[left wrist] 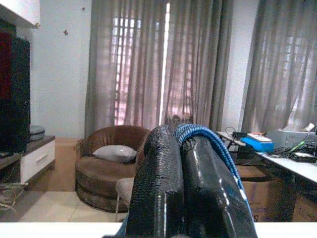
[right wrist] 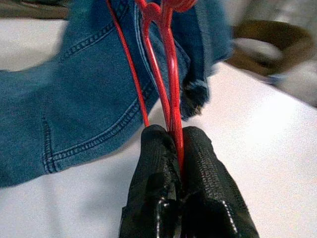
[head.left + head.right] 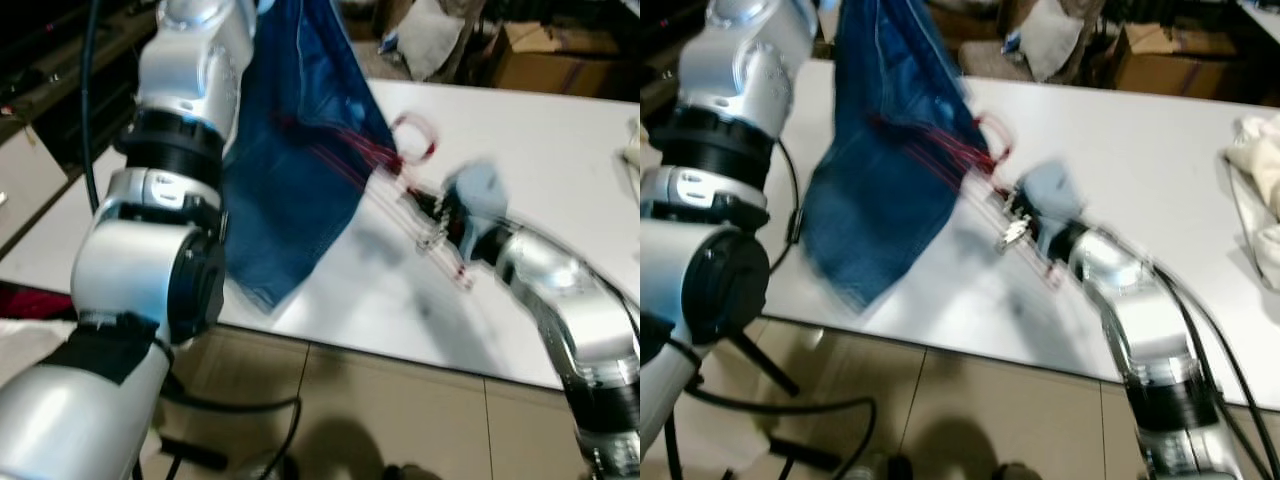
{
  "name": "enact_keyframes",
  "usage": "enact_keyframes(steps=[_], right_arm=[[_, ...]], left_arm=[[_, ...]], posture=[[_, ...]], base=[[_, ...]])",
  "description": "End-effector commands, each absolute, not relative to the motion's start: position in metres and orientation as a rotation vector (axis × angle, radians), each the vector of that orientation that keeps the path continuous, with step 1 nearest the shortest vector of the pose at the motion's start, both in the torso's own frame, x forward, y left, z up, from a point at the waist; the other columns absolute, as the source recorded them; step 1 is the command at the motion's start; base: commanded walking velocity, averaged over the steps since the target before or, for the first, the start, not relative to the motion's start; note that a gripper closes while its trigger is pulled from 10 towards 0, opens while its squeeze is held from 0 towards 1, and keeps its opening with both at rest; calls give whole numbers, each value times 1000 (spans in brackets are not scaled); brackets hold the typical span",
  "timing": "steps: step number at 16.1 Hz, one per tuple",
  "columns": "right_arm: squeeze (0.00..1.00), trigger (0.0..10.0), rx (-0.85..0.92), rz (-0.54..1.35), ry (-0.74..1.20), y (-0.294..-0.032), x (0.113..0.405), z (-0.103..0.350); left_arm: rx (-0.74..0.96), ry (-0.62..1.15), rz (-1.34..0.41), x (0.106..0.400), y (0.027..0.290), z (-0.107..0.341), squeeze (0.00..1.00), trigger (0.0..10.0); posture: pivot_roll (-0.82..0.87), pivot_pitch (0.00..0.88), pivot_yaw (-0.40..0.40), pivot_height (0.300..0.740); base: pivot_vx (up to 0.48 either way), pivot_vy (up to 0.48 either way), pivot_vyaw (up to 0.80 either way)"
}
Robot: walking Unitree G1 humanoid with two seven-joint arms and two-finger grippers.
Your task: Hang hanger
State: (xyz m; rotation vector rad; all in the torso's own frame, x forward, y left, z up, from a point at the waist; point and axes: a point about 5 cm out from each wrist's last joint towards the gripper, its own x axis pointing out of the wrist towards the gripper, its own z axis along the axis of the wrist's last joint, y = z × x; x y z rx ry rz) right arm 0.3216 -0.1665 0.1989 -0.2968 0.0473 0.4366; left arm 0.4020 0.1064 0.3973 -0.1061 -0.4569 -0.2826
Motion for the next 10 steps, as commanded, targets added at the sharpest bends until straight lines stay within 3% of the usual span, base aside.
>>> enact_keyframes(steps=[1,3,6,8,10], right_arm=[[0,10000,-310,309,16,-187,330,207],[0,10000,-338,184,-82,-208,346,233],[0,10000,-443,325,-190,-208,343,255],[0,10000,-519,411,-172,-208,333,247],[0,10000,-578,499,-108,-209,318,228]], left_arm=[[-122,-505,-272,398,113,410,0,10000],[-133,-519,-198,398,130,414,0,10000],[-159,-448,-19,406,168,392,0,10000],[-162,-372,31,410,179,356,0,10000],[-163,-263,4,407,173,294,0,10000]], posture=[[-91,46,35,740],[-91,46,35,740],[-104,42,43,740],[-109,45,49,740],[-114,53,58,740]], base=[[0,0,0],[0,0,0],[0,0,0],[0,0,0],[0,0,0]])
